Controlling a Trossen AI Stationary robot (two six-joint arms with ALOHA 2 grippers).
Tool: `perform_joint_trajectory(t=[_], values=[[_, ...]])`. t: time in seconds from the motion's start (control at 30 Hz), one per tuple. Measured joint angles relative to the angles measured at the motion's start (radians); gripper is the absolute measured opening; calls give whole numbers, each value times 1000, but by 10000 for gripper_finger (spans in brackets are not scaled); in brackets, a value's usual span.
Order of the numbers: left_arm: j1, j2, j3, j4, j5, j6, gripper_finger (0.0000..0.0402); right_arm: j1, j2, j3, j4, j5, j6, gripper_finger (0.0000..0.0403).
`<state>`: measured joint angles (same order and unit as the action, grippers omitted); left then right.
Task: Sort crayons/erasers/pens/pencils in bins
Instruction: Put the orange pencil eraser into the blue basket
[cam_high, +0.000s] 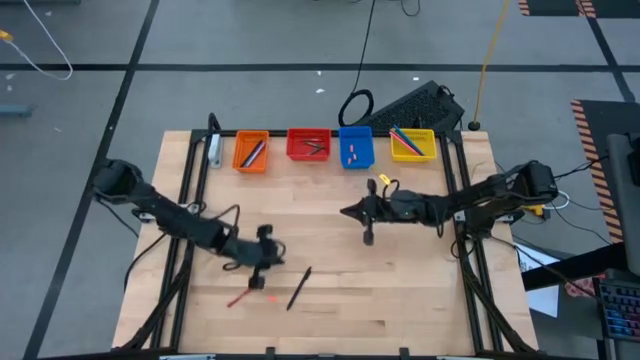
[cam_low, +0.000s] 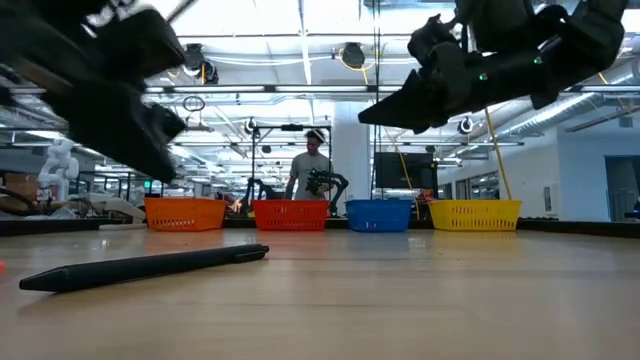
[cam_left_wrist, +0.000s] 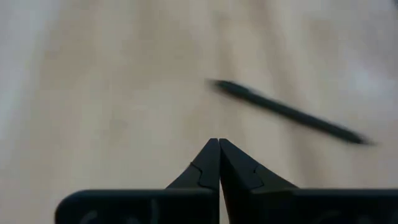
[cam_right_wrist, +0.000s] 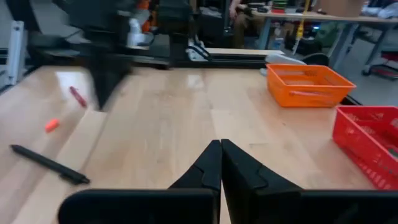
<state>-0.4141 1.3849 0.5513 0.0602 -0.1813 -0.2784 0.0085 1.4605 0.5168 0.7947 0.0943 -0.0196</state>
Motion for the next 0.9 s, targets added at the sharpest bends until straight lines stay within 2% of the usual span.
perform_joint_trajectory(t=[0.17,0.37,0.5,0.77,0.9], values=[[-152,44,91,-164,3,-187,45,33,-3,-6,-3,14,-3,0],[-279,163,157,-174,1,-293,112,53,-3,-5,3,14,-20,0],[-314,241,183,-171,-30,-318,137,53,-3,-5,14,14,-22,0],[-325,308,195,-164,-84,-363,136,53,-3,-5,21,14,-26,0],[-329,309,195,-169,-91,-360,100,53,-2,-5,21,12,-23,0]])
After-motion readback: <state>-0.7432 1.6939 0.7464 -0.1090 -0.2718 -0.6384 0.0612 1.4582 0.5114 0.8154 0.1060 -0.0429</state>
